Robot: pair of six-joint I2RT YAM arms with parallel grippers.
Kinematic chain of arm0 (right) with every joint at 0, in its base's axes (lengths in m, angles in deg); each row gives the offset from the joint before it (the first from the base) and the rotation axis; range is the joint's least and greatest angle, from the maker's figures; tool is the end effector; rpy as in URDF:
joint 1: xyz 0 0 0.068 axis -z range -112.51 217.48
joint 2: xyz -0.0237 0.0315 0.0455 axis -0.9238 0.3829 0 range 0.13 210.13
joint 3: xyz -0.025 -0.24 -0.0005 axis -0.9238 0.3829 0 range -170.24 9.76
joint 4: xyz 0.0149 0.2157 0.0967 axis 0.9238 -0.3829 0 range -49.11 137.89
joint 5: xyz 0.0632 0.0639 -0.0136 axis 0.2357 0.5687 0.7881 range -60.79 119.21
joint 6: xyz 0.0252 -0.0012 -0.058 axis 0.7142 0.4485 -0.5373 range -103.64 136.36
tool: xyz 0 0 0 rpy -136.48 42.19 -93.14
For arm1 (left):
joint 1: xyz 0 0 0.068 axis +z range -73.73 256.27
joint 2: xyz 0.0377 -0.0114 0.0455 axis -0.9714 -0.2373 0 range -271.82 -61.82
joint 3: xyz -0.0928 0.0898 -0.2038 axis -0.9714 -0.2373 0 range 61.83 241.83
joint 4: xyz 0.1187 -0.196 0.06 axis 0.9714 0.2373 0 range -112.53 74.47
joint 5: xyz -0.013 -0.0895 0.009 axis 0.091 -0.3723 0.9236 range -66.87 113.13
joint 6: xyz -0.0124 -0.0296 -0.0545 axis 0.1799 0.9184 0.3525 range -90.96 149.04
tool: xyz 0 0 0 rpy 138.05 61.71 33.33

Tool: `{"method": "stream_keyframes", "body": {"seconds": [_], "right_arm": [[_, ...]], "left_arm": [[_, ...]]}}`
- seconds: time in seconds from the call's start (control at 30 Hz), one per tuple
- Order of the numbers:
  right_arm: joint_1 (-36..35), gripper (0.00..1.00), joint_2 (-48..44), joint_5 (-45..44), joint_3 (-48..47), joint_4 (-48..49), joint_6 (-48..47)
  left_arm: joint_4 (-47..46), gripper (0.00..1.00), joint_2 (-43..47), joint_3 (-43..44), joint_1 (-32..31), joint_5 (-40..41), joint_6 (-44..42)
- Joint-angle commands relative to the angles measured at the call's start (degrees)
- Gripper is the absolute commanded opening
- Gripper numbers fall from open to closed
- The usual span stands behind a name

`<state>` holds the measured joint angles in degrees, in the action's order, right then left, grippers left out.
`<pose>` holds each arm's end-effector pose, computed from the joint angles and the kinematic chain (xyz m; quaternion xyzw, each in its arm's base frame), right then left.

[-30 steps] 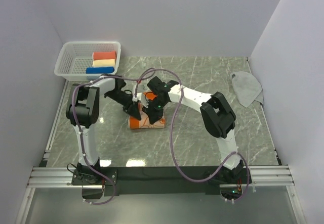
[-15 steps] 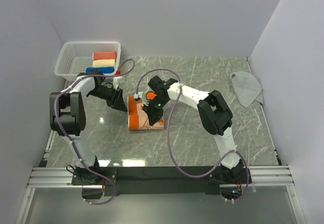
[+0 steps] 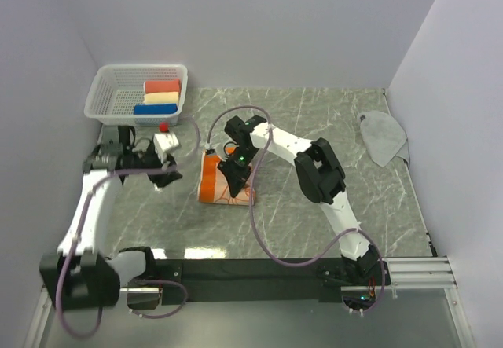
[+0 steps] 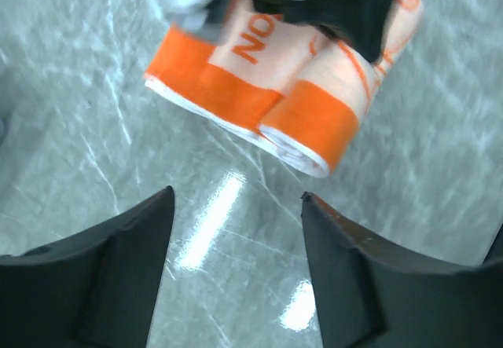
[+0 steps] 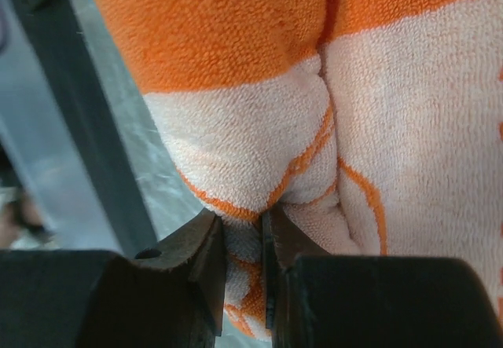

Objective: Roll the towels
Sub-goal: Roll the towel

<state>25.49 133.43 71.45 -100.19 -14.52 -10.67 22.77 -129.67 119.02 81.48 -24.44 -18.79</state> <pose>0.2838 0.2995 0.1407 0.5391 -0.7606 -0.3615 0.0126 0.2210 -0.0159 0.2577 0.4280 0.7723 -0.2254 0.4119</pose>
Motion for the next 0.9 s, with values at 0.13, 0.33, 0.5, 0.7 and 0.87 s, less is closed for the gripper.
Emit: {"method": "stream_keyframes", "body": {"seconds": [0.13, 0.33, 0.5, 0.7, 0.87], "right_arm": [[-0.8, 0.00, 15.7, 0.0, -5.5, -17.5, 0.3], [0.3, 0.00, 19.9, 3.6, -7.6, -19.1, 0.8], [0.7, 0.00, 21.1, 3.7, -8.0, -18.8, 2.1], [2.1, 0.00, 21.6, 4.4, -9.5, -19.1, 3.6], [4.6, 0.04, 17.4, 4.1, -8.7, -15.0, 6.7]], "left_arm": [[-10.7, 0.81, 20.5, -19.2, -18.7, 13.0, -10.7], [-20.8, 0.93, 22.6, -26.2, -35.1, 23.7, -11.7], [-27.2, 0.87, 13.5, -25.6, -42.3, 29.8, -9.4], [-26.8, 0.66, 3.8, -23.7, -47.0, 32.8, -6.7], [-17.2, 0.25, -2.0, -21.0, -47.0, 30.4, -3.1]]}}
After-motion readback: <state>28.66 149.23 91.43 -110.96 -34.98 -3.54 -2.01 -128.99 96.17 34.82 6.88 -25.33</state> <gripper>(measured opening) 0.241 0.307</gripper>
